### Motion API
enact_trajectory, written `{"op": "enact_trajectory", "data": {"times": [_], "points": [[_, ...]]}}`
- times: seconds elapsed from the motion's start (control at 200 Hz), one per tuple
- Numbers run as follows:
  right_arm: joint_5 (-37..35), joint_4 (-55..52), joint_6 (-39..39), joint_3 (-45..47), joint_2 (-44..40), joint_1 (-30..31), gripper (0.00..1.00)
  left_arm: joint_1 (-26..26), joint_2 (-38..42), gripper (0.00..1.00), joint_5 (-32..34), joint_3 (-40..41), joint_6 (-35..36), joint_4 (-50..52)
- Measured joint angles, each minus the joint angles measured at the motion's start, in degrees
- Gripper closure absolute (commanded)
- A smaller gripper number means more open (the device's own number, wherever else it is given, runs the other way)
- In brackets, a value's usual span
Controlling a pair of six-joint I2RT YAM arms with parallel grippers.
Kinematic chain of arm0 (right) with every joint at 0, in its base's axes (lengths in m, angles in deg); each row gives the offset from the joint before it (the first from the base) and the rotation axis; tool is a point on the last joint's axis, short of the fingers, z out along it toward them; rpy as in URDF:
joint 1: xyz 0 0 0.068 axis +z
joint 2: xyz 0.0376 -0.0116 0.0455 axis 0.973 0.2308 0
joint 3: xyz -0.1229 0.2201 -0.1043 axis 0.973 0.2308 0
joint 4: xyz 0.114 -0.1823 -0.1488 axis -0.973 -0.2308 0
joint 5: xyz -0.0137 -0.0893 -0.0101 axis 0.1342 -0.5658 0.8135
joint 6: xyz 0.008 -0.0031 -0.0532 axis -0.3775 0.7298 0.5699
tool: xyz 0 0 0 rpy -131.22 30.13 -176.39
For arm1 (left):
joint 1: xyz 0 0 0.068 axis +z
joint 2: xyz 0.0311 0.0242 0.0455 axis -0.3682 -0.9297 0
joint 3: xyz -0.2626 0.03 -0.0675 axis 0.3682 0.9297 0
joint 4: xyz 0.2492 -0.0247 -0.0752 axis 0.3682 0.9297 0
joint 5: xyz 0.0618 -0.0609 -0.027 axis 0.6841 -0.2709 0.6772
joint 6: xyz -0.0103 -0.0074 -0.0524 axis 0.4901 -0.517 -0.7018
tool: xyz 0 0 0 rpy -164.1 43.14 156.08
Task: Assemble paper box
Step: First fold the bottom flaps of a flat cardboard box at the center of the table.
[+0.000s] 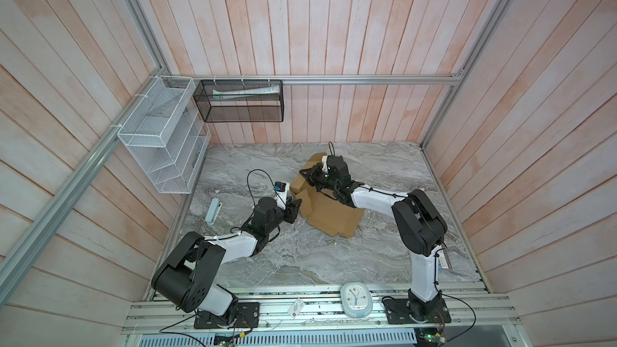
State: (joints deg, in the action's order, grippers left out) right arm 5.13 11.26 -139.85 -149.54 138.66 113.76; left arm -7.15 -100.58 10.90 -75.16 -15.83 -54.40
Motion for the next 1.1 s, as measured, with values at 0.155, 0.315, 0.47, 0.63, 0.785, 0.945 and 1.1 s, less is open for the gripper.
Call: {"op": "enact_trajectory", "data": {"times": [0.155,0.315,0.47,0.63,0.785,0.945,1.1], "points": [[0.0,0.2,0.0,0.0,0.0,0.0,1.0,-2.1,-0.1,0.52,2.9,0.2,-2.1,-0.1],[0.0,0.5,0.0,0.1,0.0,0.4,1.0,-4.5,-1.3,0.52,7.1,0.2,-4.6,-0.8],[-0.4,3.1,0.0,2.1,-0.2,1.1,1.0,-6.3,-2.8,0.52,12.5,0.2,-7.1,-1.0],[-1.1,6.4,0.0,5.0,-1.4,1.4,1.0,-7.2,-3.6,0.52,16.4,0.1,-9.5,-1.3],[-1.7,9.6,0.0,7.3,-2.6,1.4,1.0,-8.0,-4.3,0.52,19.1,-0.5,-10.7,-1.0],[-1.7,11.6,0.0,7.5,-2.8,1.4,1.0,-8.5,-4.3,0.51,21.7,-1.1,-11.6,-0.7],[-2.0,13.5,-0.1,8.9,-3.1,1.5,1.0,-9.1,-5.1,0.51,23.8,-1.5,-12.3,-0.6]]}}
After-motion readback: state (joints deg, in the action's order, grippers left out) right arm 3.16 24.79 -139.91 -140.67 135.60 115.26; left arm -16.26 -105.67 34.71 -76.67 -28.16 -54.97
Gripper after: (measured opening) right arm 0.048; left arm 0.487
